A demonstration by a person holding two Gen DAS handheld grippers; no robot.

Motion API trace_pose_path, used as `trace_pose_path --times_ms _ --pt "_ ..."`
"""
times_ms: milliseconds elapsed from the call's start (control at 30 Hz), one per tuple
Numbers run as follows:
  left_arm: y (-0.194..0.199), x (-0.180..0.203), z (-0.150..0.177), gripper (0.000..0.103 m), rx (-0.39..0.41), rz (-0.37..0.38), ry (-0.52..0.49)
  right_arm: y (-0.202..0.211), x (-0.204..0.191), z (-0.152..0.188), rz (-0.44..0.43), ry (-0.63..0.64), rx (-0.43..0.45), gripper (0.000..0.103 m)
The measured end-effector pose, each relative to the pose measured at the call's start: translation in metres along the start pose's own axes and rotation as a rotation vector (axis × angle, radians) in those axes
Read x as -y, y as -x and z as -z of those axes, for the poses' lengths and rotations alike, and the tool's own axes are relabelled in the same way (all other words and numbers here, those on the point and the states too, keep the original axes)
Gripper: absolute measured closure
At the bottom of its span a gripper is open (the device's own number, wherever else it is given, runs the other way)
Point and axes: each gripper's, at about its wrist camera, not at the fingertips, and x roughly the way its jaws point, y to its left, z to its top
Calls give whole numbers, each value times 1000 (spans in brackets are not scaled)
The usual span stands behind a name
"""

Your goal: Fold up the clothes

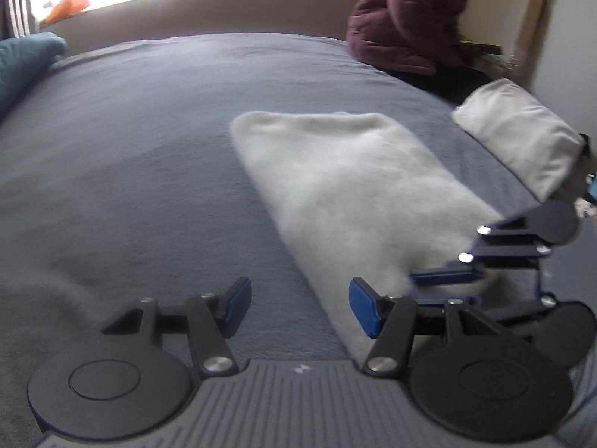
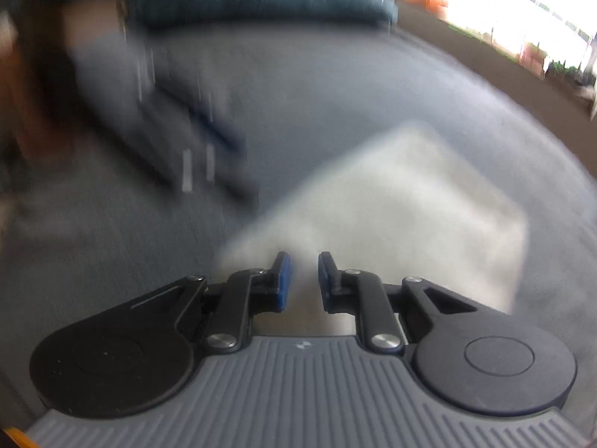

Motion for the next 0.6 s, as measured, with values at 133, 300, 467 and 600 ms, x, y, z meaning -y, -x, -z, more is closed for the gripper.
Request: trace_pose_path --times_ms 133,300,467,600 --pt "0 1 -10 44 2 -67 2 22 -6 -17 10 -36 39 89" --pt "-5 13 -30 44 0 -119 15 6 -30 3 23 67 33 90" --pt "-7 35 -40 40 13 -177 -29 38 -14 -9 29 -12 80 91" --pt "-16 47 -41 36 -25 -204 -31 63 30 -7 199 -137 93 89"
